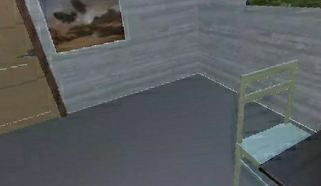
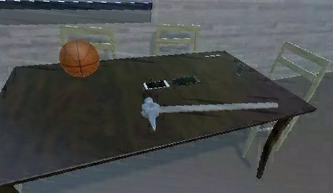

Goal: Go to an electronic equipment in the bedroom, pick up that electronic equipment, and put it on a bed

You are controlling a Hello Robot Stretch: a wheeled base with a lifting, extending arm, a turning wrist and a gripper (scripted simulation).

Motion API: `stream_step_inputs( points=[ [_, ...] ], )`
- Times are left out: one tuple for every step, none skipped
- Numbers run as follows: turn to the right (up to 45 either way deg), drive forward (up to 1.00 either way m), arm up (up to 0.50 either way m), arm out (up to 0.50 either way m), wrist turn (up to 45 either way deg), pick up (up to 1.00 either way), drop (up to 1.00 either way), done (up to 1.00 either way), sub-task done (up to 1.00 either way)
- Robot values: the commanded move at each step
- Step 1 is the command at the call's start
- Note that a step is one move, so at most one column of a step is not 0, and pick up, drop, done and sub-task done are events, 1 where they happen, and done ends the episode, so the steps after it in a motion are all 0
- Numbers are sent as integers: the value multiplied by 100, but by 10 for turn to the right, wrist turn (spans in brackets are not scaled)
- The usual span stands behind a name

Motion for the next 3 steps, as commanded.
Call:
stream_step_inputs(
  points=[
    [450,0,0,0,0,0,0,0,0],
    [30,0,0,0,0,0,0,0,0],
    [0,35,0,0,0,0,0,0,0]
  ],
)
